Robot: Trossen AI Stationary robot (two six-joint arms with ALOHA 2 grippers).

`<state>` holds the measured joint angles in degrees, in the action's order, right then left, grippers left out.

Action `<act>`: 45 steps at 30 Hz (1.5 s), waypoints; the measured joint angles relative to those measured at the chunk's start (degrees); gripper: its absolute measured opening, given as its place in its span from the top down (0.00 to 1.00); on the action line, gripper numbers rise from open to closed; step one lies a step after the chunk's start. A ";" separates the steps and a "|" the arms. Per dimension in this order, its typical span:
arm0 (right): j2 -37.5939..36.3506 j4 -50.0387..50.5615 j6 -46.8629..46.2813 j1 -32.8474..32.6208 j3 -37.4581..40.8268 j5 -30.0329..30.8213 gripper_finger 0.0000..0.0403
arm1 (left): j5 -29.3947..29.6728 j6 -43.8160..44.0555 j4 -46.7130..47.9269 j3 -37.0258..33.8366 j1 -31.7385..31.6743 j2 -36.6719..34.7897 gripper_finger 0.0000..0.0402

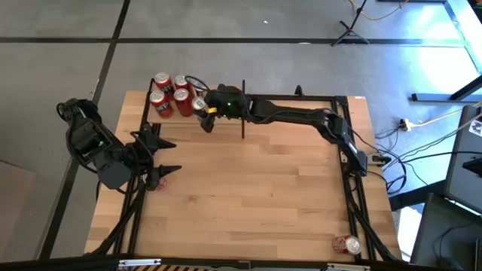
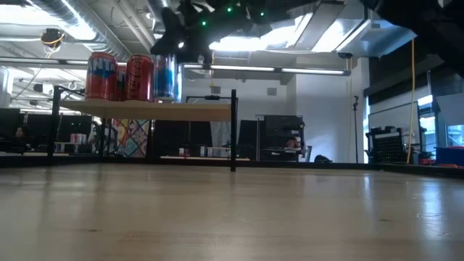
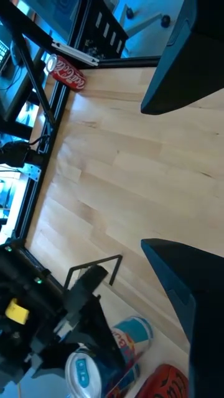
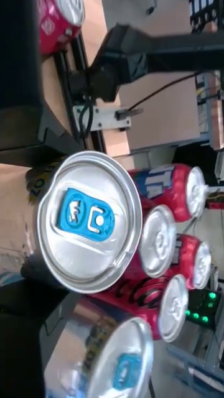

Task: Place canned beverage on shelf
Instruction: Put the blue soda can on the shelf aligned with the other blue soda can

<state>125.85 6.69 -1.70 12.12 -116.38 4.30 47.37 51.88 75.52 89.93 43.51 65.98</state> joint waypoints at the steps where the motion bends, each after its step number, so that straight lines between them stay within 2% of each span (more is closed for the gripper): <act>1: 0.19 0.02 0.01 0.19 0.00 0.13 0.49 | -0.02 0.00 -0.01 0.00 0.01 0.00 0.17; 30: 1.06 -0.69 0.86 1.79 0.02 -0.29 0.44 | -0.09 0.04 -0.10 0.00 0.02 0.00 0.17; 40: 1.06 -0.80 0.93 1.79 0.02 -0.23 0.26 | -0.09 0.26 -0.14 0.00 0.02 0.00 0.17; 45: 1.06 -0.82 2.05 1.79 0.02 -0.25 0.22 | -0.10 0.45 -0.19 0.00 0.02 0.00 0.17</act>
<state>126.91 5.87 0.35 13.91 -116.36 4.05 47.28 52.32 75.33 89.93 43.53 65.98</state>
